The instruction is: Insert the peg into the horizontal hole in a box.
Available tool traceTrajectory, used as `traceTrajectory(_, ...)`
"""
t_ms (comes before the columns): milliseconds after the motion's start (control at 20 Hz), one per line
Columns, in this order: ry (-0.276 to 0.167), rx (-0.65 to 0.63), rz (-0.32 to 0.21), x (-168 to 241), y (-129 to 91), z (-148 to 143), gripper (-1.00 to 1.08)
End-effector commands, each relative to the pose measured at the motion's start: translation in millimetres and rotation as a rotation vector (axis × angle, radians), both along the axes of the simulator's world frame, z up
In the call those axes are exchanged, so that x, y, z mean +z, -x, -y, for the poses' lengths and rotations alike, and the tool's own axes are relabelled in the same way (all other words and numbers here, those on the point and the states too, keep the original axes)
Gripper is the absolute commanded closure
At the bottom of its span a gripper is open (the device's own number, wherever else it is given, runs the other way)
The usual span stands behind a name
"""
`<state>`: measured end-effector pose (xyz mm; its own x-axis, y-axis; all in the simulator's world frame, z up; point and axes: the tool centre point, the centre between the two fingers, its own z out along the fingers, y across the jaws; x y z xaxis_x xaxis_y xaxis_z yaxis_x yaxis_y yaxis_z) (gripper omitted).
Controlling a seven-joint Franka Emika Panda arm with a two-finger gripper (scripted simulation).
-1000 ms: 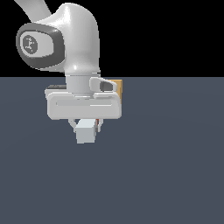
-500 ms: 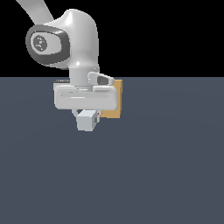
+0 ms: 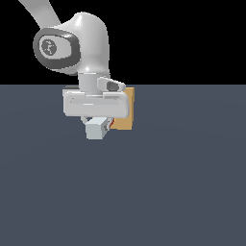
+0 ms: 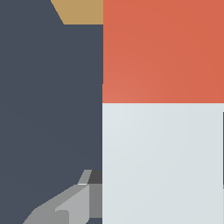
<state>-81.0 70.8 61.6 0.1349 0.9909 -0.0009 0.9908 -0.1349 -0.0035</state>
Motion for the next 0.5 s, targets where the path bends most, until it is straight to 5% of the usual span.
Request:
traceTrajectory(0, 0.0, -0.003, 0.004, 1.7, -1.8, -0.2, 1.08)
traceTrajectory(450, -0.002, 0.0, 0.007, 3.5, -3.5, -0.3, 1.08)
